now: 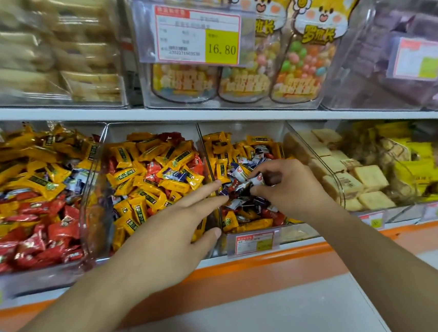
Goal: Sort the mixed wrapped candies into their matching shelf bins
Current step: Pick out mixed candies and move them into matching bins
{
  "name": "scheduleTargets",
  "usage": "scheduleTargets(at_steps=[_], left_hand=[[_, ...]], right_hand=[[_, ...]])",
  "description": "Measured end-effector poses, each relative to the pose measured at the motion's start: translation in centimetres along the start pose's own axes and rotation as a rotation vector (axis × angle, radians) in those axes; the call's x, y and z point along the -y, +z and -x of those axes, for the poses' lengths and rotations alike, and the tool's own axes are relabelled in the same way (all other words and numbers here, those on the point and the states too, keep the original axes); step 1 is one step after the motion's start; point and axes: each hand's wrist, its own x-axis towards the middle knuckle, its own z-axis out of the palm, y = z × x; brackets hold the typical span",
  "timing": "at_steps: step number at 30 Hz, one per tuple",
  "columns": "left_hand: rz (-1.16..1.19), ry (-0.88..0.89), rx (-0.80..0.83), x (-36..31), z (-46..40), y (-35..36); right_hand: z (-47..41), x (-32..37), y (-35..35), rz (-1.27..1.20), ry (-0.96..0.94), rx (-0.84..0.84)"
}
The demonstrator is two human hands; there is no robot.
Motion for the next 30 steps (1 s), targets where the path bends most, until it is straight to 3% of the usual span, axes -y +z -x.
scheduleTargets(at_steps=[4, 8, 12, 15, 18, 25, 30], left_hand=[[0.024, -0.027, -0.093, 0.4, -0.1, -0.3], [0.016, -0.127, -0.328, 1.0, 0.3, -2.1], [-0.008, -0.239, -0.576, 2.4, 1.0, -4.4], [-0.025, -0.274, -0.667, 3.3, 1.7, -5.4], [-0.042, -0.273, -0.637, 3.5, 2.2, -5.4], [-0.053, -0.086, -0.35, 2.1, 1.6, -3.4], [-0.077, 0.026, -0.078, 0.6, 1.0, -1.0]], right_hand=[[0.4, 1.4, -0.6, -0.203, 0.02, -0.075], [1.2, 5.0, -0.4, -0.449, -0.034, -0.086], [1.2, 8.3, 1.7, -0.427, -0.157, 0.032], [1.0, 9.8, 3.4, -0.31, -0.224, 0.191], [1.0, 10.1, 4.0, -0.336, -0.244, 0.277], [0.7, 5.7, 0.7, -0.24, -0.169, 0.003], [0.9, 1.7, -1.1, -0.077, -0.107, 0.04]])
